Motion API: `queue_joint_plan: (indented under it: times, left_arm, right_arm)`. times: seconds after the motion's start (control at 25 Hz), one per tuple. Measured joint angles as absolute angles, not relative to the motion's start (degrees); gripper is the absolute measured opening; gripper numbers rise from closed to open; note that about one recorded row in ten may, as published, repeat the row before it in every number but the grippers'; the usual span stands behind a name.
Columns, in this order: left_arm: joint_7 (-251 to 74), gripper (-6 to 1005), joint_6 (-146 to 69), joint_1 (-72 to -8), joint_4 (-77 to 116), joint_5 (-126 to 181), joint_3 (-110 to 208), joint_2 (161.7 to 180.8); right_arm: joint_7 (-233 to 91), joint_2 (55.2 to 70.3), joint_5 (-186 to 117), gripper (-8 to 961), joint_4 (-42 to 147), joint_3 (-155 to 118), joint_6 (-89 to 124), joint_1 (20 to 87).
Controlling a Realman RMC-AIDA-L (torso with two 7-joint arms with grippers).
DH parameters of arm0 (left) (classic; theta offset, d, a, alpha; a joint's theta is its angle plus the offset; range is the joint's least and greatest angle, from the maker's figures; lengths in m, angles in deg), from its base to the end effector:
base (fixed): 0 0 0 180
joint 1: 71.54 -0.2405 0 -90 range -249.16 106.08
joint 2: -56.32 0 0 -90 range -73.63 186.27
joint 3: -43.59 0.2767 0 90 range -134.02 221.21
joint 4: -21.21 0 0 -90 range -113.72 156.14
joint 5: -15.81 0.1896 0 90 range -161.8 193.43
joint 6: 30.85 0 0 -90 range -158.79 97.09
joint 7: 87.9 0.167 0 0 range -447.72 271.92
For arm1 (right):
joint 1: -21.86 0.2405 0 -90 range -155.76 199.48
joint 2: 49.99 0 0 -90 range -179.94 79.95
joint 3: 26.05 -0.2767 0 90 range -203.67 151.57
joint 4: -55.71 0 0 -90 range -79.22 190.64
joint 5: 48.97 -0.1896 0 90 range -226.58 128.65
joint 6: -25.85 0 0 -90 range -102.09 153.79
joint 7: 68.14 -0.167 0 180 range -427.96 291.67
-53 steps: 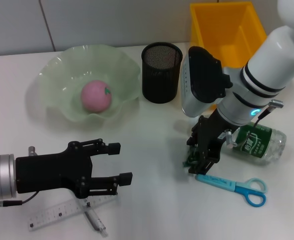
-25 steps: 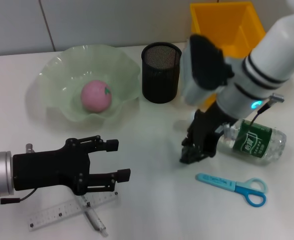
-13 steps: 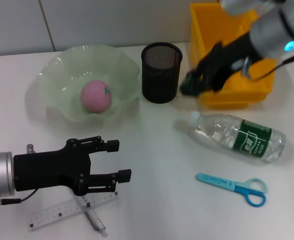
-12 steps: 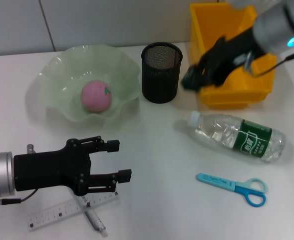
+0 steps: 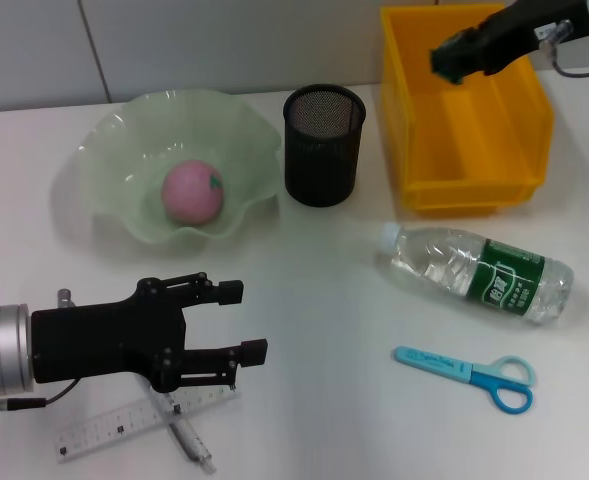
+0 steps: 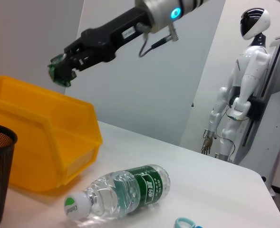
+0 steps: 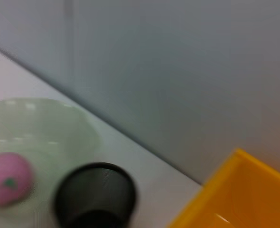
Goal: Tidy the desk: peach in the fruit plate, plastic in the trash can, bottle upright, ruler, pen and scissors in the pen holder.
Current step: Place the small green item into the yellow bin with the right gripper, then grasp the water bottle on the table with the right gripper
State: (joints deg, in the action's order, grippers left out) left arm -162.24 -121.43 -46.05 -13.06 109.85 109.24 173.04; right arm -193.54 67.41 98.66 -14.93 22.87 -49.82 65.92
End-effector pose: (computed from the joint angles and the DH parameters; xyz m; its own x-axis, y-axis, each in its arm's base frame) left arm -0.2409 0.2879 -0.0569 0.7959 0.2982 0.5269 0.3322 -0.9427 0.0317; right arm 0.1935 0.4475 0.0613 0.8681 -0.4686 -0.1638 -0.4585 -0.6306 -0.6262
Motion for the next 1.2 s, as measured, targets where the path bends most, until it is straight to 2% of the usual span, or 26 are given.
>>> queue_joint_plan:
  times: [0.24, 0.32, 0.4, 0.72, 1.0, 1.2]
  left_arm:
    - [-162.4, 800, -121.45, -46.05, -13.06, 109.84, 109.25, 173.06]
    - [-162.75, 800, -121.54, -46.01, -13.12, 109.85, 109.24, 173.04]
    - [-162.8, 800, -121.65, -45.98, -13.17, 109.84, 109.25, 173.04]
    - [-162.83, 800, -121.79, -45.99, -13.11, 109.85, 109.25, 172.95]
    - [-162.86, 800, -122.01, -46.03, -13.06, 109.85, 109.24, 172.95]
    - [-162.87, 800, -122.18, -46.06, -13.06, 109.85, 109.24, 172.94]
  right_arm:
    - [-199.0, 66.58, 104.27, 267, -8.38, 23.03, -43.69, 68.08]
    - [-200.07, 65.36, 105.16, 268, -3.64, 23.07, -42.39, 69.71]
    - [-200.14, 64.82, 105.2, 269, -1.2, 23.07, -42.13, 70.7]
    - [-200.17, 64.86, 106.35, 622, -0.3, 23.27, -40.82, 71.21]
    - [-200.2, 65.09, 106.47, 783, -0.55, 23.26, -40.7, 70.91]
    - [-200.22, 65.12, 106.42, 783, -0.74, 23.13, -40.61, 70.7]
